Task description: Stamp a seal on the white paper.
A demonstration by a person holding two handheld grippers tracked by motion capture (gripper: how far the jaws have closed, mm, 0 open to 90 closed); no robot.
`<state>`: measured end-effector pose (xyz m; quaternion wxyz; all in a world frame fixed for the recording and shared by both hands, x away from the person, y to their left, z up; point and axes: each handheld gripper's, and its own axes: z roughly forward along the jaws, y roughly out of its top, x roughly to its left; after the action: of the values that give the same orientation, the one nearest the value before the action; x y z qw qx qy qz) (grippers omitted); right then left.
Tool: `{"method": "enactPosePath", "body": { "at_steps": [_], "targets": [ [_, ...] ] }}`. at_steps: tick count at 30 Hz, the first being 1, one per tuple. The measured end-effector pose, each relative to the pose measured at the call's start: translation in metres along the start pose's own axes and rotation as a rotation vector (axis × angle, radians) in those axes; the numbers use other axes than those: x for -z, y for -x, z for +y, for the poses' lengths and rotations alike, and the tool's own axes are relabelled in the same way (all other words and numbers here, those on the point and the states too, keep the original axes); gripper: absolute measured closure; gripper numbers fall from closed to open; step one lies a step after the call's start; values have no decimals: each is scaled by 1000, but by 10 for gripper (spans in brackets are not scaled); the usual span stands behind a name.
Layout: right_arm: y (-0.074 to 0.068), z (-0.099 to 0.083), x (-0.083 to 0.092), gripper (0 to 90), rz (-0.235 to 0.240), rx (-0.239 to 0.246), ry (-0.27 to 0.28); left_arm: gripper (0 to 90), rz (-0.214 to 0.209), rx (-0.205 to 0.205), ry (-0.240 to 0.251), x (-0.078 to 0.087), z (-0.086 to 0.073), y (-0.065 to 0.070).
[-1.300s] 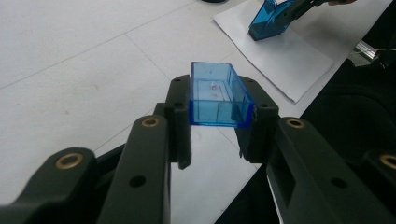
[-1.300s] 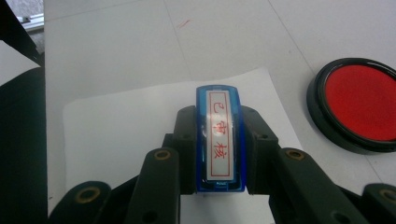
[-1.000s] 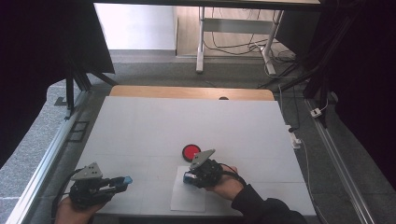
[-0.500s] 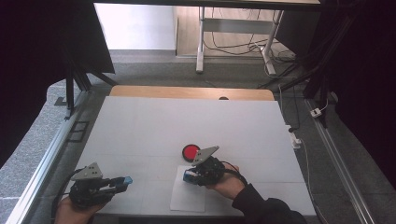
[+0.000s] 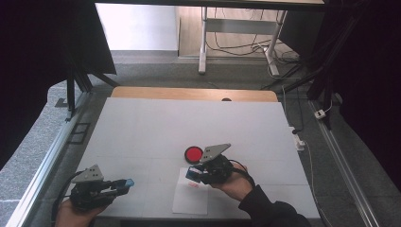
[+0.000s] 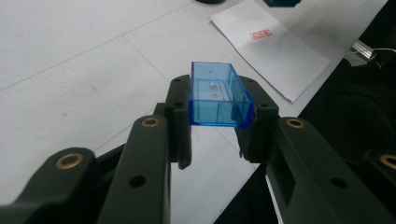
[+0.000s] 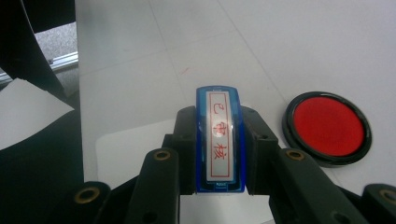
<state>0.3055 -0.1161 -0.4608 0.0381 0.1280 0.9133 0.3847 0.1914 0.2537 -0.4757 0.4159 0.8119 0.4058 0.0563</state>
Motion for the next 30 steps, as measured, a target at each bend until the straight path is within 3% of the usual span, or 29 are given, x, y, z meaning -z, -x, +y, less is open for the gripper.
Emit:
{"method": "enactPosePath", "body": {
  "at_steps": [14, 30],
  "targets": [
    [-4, 14, 28, 712, -5, -10, 118, 683, -13, 0, -3, 0, 0, -1],
    [-2, 21, 48, 711, 0, -29, 179, 683, -12, 0, -3, 0, 0, 0]
  ]
}}
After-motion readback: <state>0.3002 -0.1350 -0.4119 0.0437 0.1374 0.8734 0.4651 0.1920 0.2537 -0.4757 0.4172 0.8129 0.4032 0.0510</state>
